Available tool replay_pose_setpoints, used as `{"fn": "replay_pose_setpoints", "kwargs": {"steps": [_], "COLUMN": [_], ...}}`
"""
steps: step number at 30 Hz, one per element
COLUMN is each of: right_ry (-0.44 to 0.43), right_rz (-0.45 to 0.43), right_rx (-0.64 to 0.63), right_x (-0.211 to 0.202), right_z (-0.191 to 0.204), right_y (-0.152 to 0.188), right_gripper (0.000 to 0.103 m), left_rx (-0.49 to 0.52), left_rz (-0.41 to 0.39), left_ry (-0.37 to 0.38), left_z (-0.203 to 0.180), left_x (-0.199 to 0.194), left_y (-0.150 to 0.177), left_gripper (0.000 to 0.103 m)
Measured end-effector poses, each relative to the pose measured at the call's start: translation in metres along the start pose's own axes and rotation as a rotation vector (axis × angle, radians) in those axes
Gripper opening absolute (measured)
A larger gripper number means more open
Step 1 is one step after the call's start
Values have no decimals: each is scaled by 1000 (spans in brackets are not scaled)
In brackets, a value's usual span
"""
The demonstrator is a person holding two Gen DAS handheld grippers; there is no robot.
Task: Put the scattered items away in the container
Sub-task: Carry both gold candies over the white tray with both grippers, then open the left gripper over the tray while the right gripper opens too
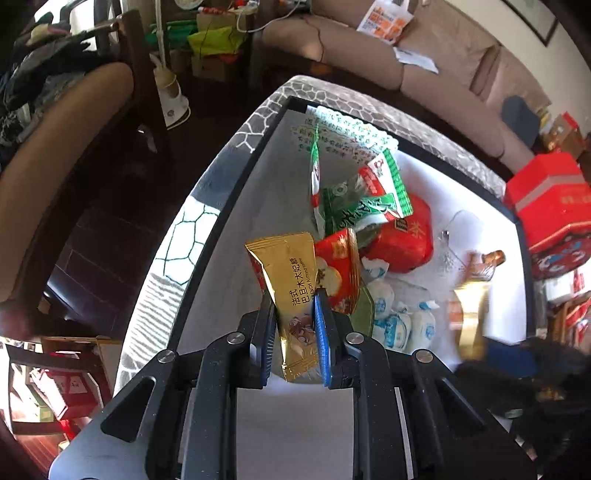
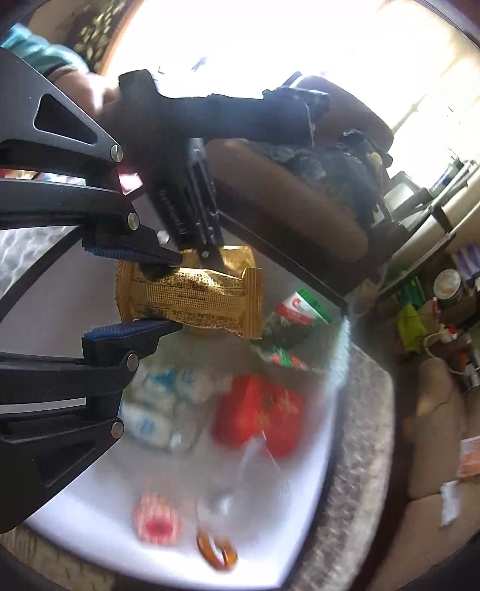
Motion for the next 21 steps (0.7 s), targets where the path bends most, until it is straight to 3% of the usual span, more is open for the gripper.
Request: {"fn": "replay_pose_setpoints", "kwargs": {"steps": [4,6,11,13,19,21], "right_ry": [-24,-40,12,23,127,147], "right_rz": [8,13,8,15,58,95], "right_rx": [34,57,10,-7,-112,-126], "right_x": [23,33,45,50,73,78], "right_z": [-5,-8,-15,-14,-11,-11], "right_y": [-3,-5,-13,-14,-14,-12], "right_gripper": [28,28,28,28,32,39], "left_rx": [-48,-77,-153,-164,-197,-211], "left_rz": [4,4,2,-21,-10,-5], "left_ry": [19,39,144,167,207,219], "left_z": [10,16,30,34,38,37], "left_x": [4,3,-13,-21,-23,-24], "left_y": [-4,-6,-7,-10,-10,-9], "left_gripper": [18,32,41,51,51,51]}}
Point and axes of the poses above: each gripper's, at about its wrist camera, not at the fingertips, and x roughly the way its jaws point, z to its left, y to its underside, the point moved 10 cm from there along x, roughly the way its jaws point, and after that the axes turned 14 degrees about -y, right-handed, at the moved point
